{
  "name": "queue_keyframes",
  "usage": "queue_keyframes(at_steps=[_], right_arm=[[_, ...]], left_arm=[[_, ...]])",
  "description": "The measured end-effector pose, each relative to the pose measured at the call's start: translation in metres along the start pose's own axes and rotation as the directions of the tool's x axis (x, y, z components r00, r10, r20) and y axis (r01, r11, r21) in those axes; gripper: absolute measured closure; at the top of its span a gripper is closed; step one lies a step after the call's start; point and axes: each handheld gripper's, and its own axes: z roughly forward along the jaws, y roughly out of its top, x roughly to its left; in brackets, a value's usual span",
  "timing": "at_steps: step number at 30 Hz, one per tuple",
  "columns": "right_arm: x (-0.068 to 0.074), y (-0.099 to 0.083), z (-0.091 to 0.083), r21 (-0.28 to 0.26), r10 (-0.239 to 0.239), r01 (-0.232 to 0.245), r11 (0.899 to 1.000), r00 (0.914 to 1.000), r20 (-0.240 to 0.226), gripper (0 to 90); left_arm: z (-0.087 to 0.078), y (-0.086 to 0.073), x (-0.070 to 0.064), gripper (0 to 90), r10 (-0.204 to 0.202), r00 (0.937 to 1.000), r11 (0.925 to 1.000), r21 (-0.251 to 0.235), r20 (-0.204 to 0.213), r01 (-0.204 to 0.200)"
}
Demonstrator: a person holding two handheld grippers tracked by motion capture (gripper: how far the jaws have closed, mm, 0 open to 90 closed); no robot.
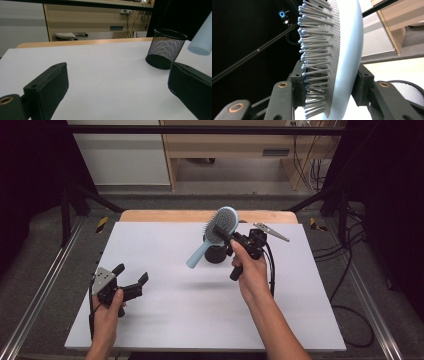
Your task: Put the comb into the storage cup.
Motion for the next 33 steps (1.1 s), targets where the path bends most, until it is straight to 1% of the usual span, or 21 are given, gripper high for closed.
queue_keyframes(at_steps=[2,6,9,10,12,15,17,19,20,23,27,30,33], right_arm=[[0.003,0.006,0.004,-0.003,0.0,0.0,1.0,1.0,-0.002,54.1],[0.008,0.017,0.013,-0.007,-0.019,0.019,1.0,0.9998,0.003,54.1],[0.009,0.025,0.021,-0.018,-0.018,0.018,1.0,0.9998,0.006,53.9],[0.009,0.029,0.023,-0.022,-0.02,0.02,1.0,0.9998,0.008,54.0],[0.008,0.035,0.027,-0.028,-0.025,0.026,0.999,0.9995,0.017,54.0],[0.006,0.043,0.031,-0.038,-0.021,0.022,0.999,0.9992,0.034,53.9],[0.004,0.048,0.033,-0.042,-0.016,0.018,0.999,0.9986,0.05,54.0],[0.002,0.051,0.034,-0.045,-0.005,0.007,0.999,0.9985,0.055,53.9],[0.001,0.052,0.035,-0.046,-0.003,0.006,0.999,0.9982,0.06,53.9],[-0.003,0.056,0.036,-0.046,-0.009,0.013,0.999,0.9965,0.083,53.9],[-0.006,0.059,0.037,-0.05,-0.008,0.013,0.999,0.9949,0.1,53.8],[-0.008,0.06,0.037,-0.055,-0.003,0.009,0.998,0.9945,0.105,53.8],[-0.009,0.062,0.036,-0.056,-0.009,0.015,0.998,0.9942,0.108,53.8]], left_arm=[[0.0,0.0,0.0,3.3,-0.001,1.0,1.0,0.0,0.001,0.001],[0.0,0.0,0.0,3.1,0.003,1.0,1.0,0.0,0.001,-0.003],[-0.001,-0.001,0.0,3.2,-0.013,0.9997,0.9999,-0.008,-0.022,0.012],[-0.001,-0.001,0.0,3.2,-0.017,0.9996,0.9998,-0.009,-0.02,0.017],[-0.001,-0.001,-0.001,3.1,-0.011,0.9998,0.9999,-0.009,-0.016,0.011],[-0.001,-0.001,0.0,2.7,-0.013,0.9999,0.9999,-0.007,-0.007,0.013],[-0.001,-0.001,0.0,2.8,-0.03,0.9995,0.9995,-0.009,0.009,0.03],[-0.001,-0.001,0.0,2.4,-0.036,0.9993,0.9993,-0.012,0.013,0.037],[0.0,0.0,0.001,2.5,-0.033,0.9994,0.9994,-0.011,0.012,0.033],[0.0,-0.001,0.001,2.6,-0.029,0.9995,0.9995,-0.011,0.009,0.029],[0.001,-0.001,0.001,2.6,-0.024,0.9996,0.9997,-0.011,0.012,0.024],[0.001,-0.001,0.0,2.6,-0.023,0.9996,0.9997,-0.008,0.013,0.024],[0.001,-0.001,0.001,2.6,-0.024,0.9996,0.9997,-0.006,0.013,0.024]])
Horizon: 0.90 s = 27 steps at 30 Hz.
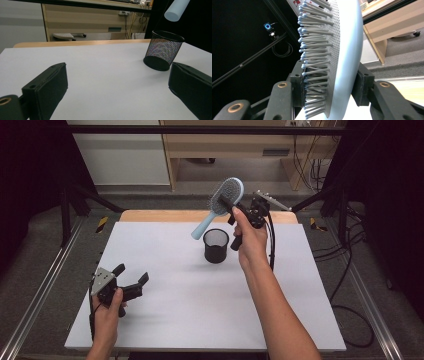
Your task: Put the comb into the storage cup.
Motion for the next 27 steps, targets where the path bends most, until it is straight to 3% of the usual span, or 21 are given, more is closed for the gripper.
queue_keyframes(at_steps=[27], right_arm=[[-0.015,0.011,-0.013,-0.043,-0.019,0.02,0.999,0.9992,0.034,53.5]], left_arm=[[0.004,-0.001,-0.002,2.1,0.01,0.9998,0.9999,0.013,0.017,-0.01]])
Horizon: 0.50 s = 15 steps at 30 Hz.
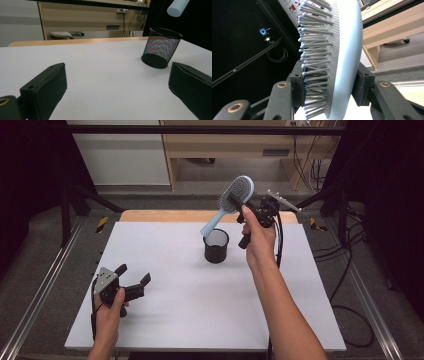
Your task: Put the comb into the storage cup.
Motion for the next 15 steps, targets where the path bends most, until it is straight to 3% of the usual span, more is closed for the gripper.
queue_keyframes(at_steps=[15], right_arm=[[-0.0058,0.0046,-0.0057,-0.02,0.006,-0.006,1.0,0.9999,0.011,53.5]], left_arm=[[0.0002,0.0,-0.0005,2.2,0.006,1.0,1.0,-0.001,0.0,-0.006]])
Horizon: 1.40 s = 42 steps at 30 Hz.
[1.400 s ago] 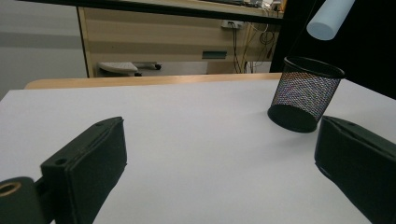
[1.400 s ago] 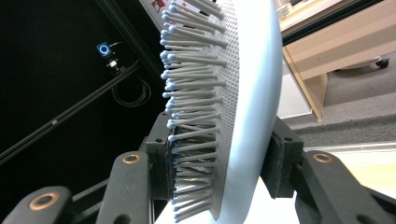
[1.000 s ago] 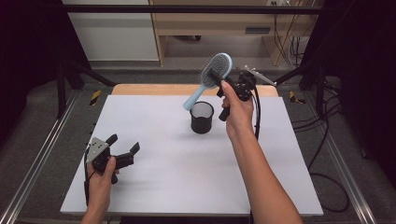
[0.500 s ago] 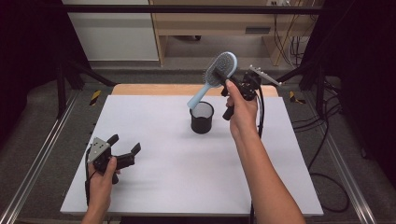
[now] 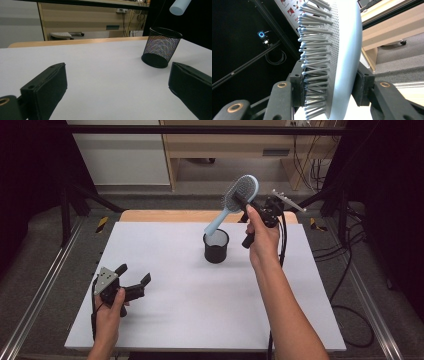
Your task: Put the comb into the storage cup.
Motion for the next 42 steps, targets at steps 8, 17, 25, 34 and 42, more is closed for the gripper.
queue_keyframes(at_steps=[8,17,25,34,42], right_arm=[[-0.003,0.0,0.0,0.009,-0.017,0.017,1.0,0.9996,0.023,53.5],[-0.012,-0.006,0.009,0.043,-0.045,0.042,0.998,0.9966,0.069,53.4],[-0.019,-0.012,0.015,0.072,-0.081,0.074,0.995,0.9903,0.113,53.4],[-0.023,-0.017,0.013,0.079,-0.089,0.079,0.994,0.9881,0.126,53.3],[-0.027,-0.024,0.015,0.1,-0.095,0.081,0.992,0.985,0.144,53.2]], left_arm=[[0.001,0.0,-0.001,2.2,0.007,1.0,1.0,0.001,0.004,-0.007],[0.001,-0.001,-0.001,2.2,0.026,0.9994,0.9997,0.001,0.024,-0.026],[0.0,-0.001,0.0,2.5,0.019,0.9994,0.9998,-0.001,0.029,-0.019],[-0.001,-0.001,0.0,2.4,0.02,0.9993,0.9998,-0.003,0.032,-0.02],[-0.003,-0.002,0.0,2.4,0.023,0.9992,0.9997,-0.007,0.032,-0.022]])
